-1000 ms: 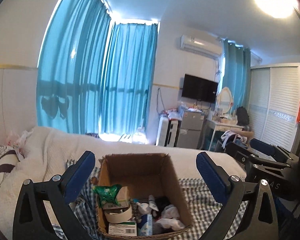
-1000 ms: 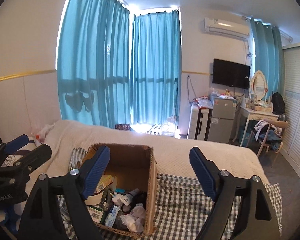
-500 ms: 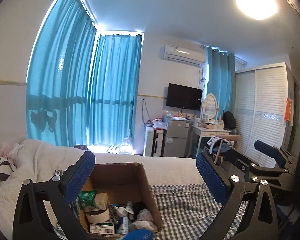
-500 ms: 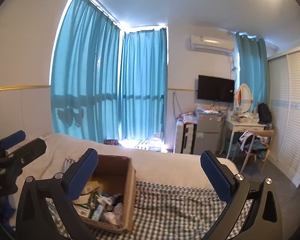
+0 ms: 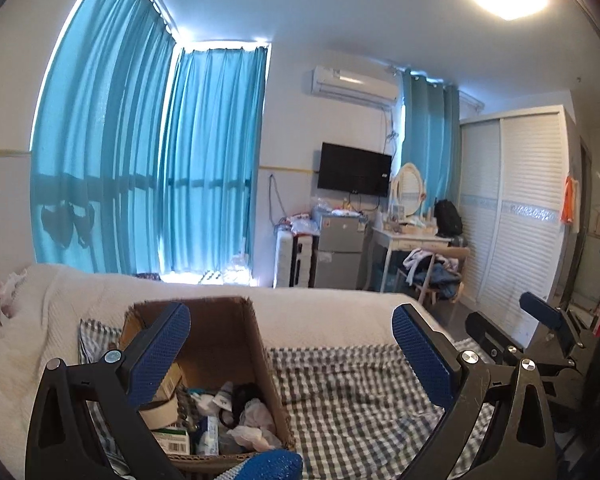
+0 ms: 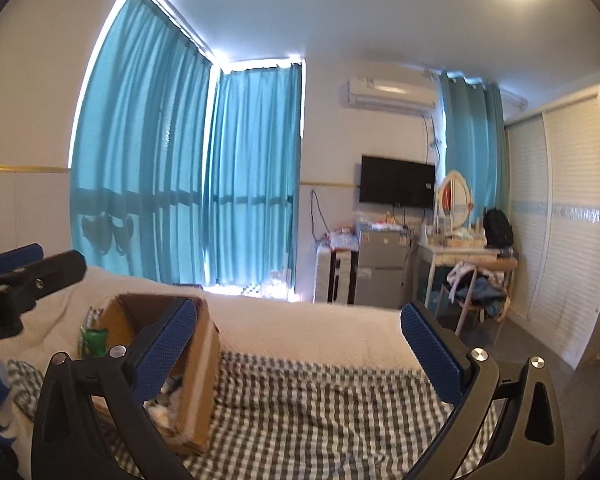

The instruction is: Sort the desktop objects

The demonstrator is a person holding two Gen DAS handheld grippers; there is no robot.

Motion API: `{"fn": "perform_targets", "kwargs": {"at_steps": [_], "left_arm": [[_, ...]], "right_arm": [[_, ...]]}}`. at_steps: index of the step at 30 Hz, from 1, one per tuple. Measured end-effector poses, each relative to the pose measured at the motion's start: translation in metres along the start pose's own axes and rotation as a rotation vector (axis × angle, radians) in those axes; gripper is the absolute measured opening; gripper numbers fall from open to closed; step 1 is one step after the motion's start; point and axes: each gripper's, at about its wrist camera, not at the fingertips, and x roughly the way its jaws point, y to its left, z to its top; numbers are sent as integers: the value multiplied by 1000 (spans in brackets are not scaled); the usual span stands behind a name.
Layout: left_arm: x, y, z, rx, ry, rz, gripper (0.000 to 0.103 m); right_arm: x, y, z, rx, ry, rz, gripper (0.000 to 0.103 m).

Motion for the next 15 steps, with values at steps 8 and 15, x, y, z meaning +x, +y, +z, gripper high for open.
{"fn": "perform_targets", "kwargs": {"at_steps": [8,15], "left_arm": [[46,4,-42,11,117,19,103],[69,5,-65,22,169,48,103]], "right_arm": [[38,-18,-48,53,115,-32,103],[51,-19,-66,29,164,-44,103]]}}
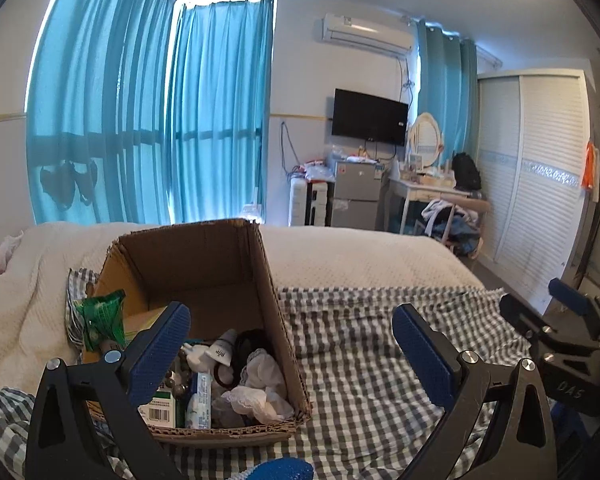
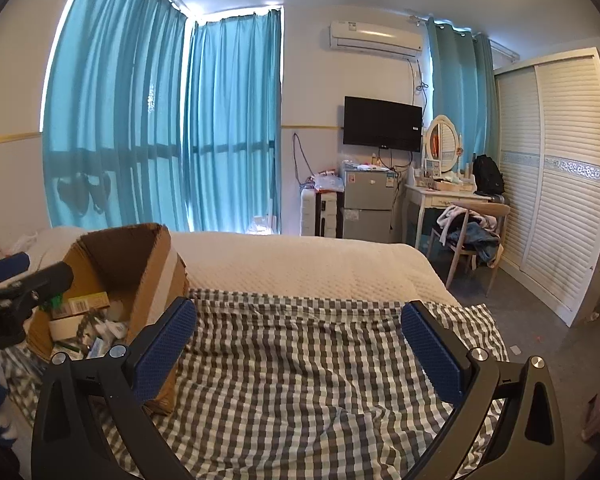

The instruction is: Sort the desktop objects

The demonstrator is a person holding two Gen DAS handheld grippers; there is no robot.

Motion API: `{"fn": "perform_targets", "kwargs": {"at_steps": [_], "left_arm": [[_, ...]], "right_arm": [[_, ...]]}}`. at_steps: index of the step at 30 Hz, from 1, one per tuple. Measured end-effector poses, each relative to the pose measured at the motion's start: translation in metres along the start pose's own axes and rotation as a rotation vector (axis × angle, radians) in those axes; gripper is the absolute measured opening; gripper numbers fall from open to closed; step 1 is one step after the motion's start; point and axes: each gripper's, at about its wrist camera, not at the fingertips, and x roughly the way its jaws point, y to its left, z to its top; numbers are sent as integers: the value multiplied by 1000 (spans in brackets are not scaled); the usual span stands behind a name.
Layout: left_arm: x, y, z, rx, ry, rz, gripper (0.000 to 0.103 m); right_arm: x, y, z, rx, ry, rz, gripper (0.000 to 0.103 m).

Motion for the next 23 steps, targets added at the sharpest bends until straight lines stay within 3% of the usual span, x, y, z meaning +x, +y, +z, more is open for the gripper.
{"fn": "perform_targets", "kwargs": {"at_steps": [23], "left_arm": [[-1,-1,-4,21,28,30,103]], "right_arm": [[3,11,-13,-6,39,22,103]]}}
